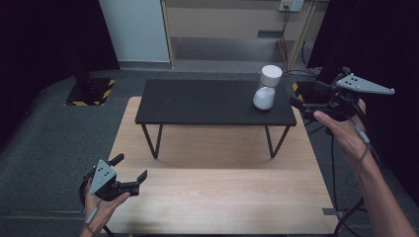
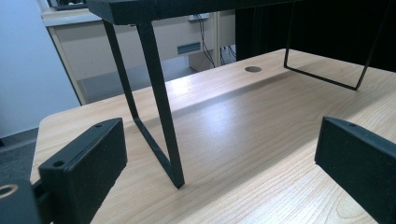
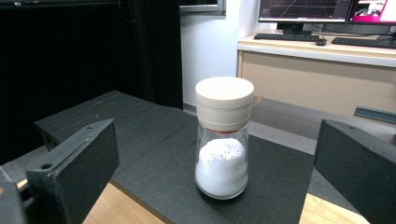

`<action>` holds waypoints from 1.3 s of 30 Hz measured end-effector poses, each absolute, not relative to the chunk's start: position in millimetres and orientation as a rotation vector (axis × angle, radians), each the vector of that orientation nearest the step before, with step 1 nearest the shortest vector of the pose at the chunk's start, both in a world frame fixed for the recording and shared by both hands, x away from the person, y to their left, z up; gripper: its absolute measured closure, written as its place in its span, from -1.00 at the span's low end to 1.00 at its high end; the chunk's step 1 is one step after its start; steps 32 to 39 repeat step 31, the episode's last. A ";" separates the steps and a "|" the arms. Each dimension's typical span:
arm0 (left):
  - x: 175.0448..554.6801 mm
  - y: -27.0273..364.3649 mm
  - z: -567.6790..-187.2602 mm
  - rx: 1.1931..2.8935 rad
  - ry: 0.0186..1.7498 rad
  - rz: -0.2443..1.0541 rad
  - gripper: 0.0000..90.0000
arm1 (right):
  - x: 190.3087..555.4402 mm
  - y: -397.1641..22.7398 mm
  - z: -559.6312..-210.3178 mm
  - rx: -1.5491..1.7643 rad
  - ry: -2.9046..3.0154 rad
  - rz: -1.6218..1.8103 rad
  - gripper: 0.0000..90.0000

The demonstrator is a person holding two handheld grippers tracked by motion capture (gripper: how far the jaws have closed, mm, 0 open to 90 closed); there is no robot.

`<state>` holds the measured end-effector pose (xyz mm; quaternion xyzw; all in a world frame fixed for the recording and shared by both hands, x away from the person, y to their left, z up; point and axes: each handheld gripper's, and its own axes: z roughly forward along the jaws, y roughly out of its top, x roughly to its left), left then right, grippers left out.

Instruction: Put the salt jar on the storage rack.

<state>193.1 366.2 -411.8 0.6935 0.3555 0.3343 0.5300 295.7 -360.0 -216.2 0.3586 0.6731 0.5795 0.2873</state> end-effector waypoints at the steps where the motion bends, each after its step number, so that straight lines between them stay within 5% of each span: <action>1: 193.1 366.1 -411.7 1.656 0.846 0.799 -0.98 | 295.8 -360.5 -215.8 0.957 1.802 1.547 -0.99; 39: 194.6 365.9 -411.6 1.659 0.849 0.795 -0.98 | 301.8 -361.3 -214.3 0.968 1.825 1.546 -0.98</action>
